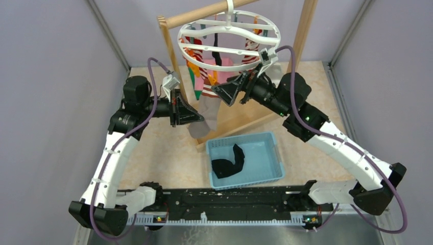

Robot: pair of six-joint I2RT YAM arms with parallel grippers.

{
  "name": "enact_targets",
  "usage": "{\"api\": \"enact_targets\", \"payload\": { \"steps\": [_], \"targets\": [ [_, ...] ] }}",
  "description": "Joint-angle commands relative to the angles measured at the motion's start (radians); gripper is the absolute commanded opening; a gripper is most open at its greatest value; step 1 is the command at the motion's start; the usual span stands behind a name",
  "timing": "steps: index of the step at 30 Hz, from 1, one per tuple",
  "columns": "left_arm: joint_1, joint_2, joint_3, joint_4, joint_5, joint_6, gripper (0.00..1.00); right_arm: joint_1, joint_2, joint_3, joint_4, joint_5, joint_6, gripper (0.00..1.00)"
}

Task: Remove the socks clipped to the hanger

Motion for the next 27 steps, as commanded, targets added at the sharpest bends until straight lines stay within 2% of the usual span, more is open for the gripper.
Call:
{"api": "enact_targets", "payload": {
  "steps": [1, 7, 15, 22, 27],
  "targets": [
    [-0.012, 0.009, 0.004, 0.081, -0.018, -0.029, 0.00, -0.007, 0.065, 0.085, -0.007, 0.113, -0.088, 0.99],
    [-0.019, 0.014, -0.016, 0.077, -0.023, -0.013, 0.00, 0.014, 0.120, 0.107, 0.032, 0.178, -0.136, 0.93],
    [-0.024, 0.013, -0.037, 0.087, -0.041, -0.008, 0.00, 0.092, 0.125, 0.077, 0.171, 0.318, -0.214, 0.87],
    [-0.041, 0.007, -0.055, 0.088, -0.072, -0.002, 0.00, 0.138, 0.124, -0.010, 0.353, 0.416, -0.219, 0.78],
    [-0.060, -0.008, -0.078, 0.086, -0.101, 0.013, 0.00, 0.211, 0.130, -0.057, 0.483, 0.513, -0.310, 0.73]
  ]
}}
